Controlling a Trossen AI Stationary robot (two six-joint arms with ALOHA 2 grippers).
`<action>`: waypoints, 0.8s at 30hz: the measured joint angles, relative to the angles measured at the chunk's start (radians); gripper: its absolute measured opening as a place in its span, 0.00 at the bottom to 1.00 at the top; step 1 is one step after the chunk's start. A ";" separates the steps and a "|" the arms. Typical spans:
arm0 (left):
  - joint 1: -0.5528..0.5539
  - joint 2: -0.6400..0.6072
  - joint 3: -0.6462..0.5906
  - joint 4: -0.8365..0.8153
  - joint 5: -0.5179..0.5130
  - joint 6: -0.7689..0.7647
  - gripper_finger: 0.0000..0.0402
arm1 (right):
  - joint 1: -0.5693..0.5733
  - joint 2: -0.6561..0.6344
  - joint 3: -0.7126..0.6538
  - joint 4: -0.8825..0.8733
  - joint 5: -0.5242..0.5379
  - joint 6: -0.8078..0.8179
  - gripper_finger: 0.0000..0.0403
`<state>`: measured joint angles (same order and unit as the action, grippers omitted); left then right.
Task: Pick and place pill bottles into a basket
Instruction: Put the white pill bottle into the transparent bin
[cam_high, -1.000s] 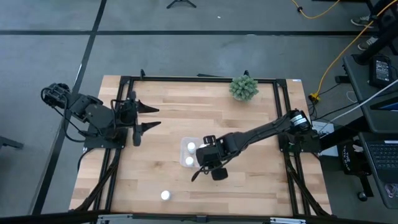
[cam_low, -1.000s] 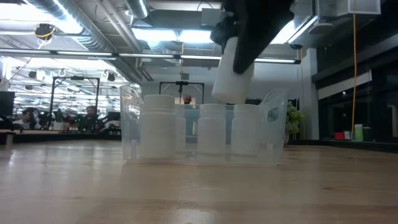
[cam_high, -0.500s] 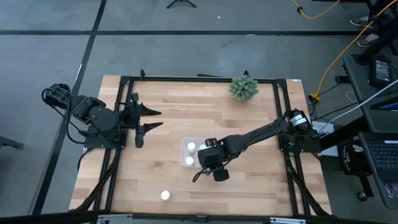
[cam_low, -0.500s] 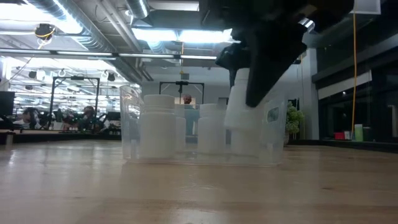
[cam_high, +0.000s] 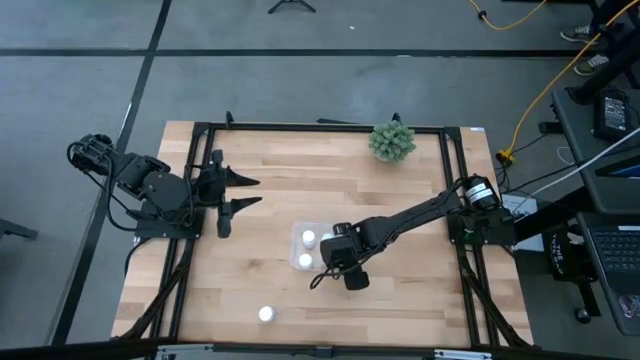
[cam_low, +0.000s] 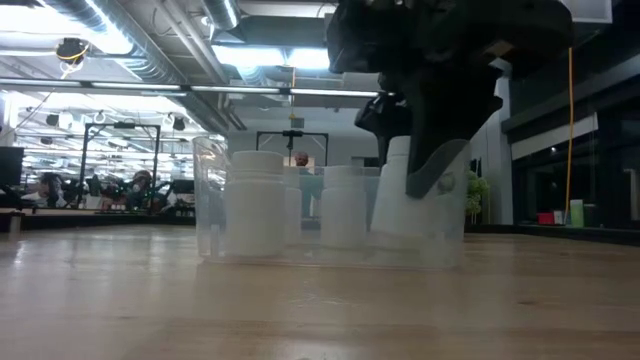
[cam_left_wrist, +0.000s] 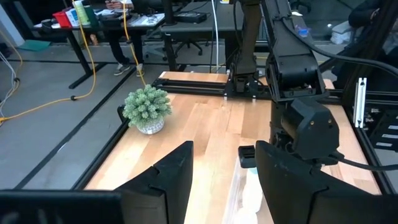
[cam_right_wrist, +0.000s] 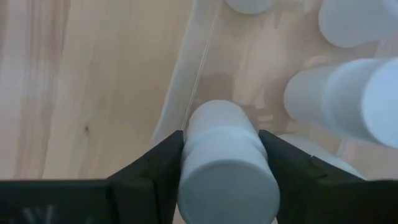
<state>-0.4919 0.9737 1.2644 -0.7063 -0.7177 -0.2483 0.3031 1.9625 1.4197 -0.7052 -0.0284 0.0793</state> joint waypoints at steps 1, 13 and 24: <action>0.000 0.000 0.000 0.000 0.000 0.000 0.41 | 0.000 0.000 0.000 0.000 0.000 0.005 0.48; 0.000 0.000 0.000 0.000 0.001 0.000 0.41 | 0.000 0.000 0.000 0.000 0.000 0.017 0.53; 0.000 0.000 0.000 0.000 0.001 0.006 0.40 | 0.001 0.000 0.115 -0.035 -0.030 -0.035 0.61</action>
<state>-0.4919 0.9733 1.2644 -0.7063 -0.7166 -0.2419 0.3038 1.9629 1.5349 -0.7405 -0.0582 0.0438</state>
